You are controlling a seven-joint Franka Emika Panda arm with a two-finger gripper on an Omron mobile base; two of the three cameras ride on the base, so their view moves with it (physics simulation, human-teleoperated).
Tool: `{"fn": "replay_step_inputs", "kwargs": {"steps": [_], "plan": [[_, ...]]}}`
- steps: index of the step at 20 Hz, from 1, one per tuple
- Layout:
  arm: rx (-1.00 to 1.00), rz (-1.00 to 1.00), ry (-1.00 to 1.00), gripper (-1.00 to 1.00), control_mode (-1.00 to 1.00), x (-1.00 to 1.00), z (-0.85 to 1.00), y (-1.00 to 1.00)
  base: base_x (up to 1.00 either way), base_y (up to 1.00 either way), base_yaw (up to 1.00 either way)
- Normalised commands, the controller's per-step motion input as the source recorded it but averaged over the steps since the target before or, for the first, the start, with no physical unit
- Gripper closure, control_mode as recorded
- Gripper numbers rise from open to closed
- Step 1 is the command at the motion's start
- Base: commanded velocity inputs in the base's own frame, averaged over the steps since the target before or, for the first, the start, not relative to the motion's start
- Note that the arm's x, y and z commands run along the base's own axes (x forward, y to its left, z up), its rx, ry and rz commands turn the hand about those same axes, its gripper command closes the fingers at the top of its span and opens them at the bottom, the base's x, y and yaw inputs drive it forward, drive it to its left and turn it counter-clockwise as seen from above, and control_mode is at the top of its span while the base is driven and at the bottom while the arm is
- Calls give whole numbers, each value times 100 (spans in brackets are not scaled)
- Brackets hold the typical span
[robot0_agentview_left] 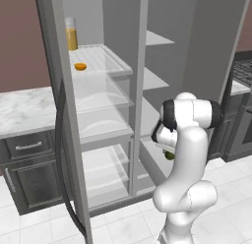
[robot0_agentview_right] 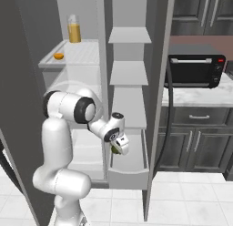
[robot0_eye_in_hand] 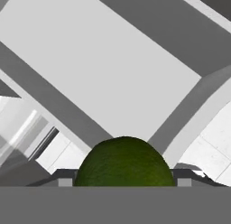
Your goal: Take the orange and lime from the fridge shelf and place them in the freezer drawer to begin freezing them.
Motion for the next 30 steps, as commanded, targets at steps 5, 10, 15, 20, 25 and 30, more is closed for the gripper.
{"fn": "replay_step_inputs", "kwargs": {"steps": [5, 10, 15, 20, 25, 30], "plan": [[7, -1, 3, 100, -100, 17, -41, -16, 0, 0, 0], [5, 0, 10, 100, -100, 17, -50, -14, 0, 0, 0], [5, 0, 10, 100, -100, 12, -41, -16, 0, 0, 0], [3, -1, 14, 100, -100, 19, -28, -5, 0, 0, 0], [2, 0, 13, 100, -100, 13, -34, -4, 0, 0, 0], [0, 0, 12, 100, -100, 7, -43, 0, 0, 0, 0]]}}
